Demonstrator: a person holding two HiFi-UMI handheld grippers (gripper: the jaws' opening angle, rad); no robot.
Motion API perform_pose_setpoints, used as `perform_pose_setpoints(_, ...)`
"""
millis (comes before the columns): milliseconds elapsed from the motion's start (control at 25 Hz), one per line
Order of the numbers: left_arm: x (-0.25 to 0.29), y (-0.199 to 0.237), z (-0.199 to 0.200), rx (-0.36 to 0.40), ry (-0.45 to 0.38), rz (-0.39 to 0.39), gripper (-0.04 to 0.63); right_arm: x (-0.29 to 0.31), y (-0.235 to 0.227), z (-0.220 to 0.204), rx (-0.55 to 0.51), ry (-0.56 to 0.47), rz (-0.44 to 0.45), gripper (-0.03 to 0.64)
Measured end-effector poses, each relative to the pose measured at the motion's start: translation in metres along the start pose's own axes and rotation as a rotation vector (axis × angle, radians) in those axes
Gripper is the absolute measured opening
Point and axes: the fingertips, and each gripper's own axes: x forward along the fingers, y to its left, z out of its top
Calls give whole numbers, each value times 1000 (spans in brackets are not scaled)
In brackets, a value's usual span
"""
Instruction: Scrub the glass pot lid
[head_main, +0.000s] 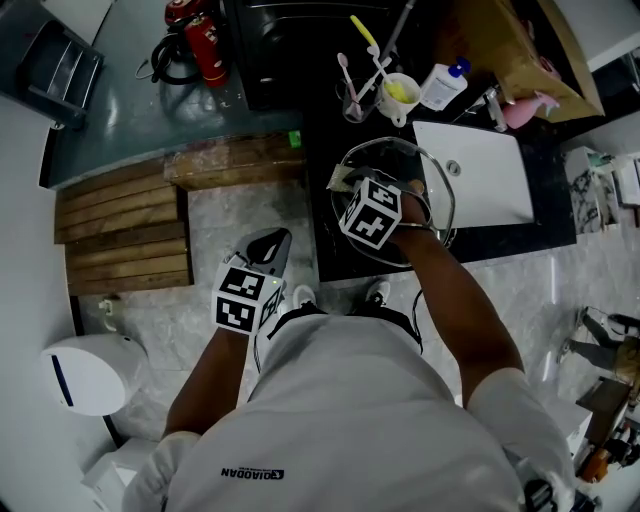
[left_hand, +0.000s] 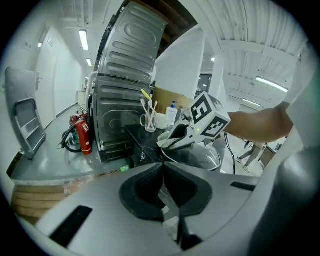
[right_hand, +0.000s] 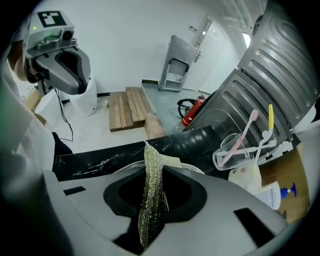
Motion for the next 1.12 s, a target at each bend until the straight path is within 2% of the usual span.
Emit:
perform_pose_setpoints(280, -6, -12, -9, 2, -2, 12, 18, -3, 20, 0, -59, -33, -17, 97)
perform_pose_setpoints(560, -11, -21, -10, -17, -20, 59, 18, -8, 38, -1, -160, -80, -13, 97)
perform_pose_setpoints(1120, 3, -67, 0, -56, -37, 135, 18, -27, 76, -25, -451, -190, 12, 97)
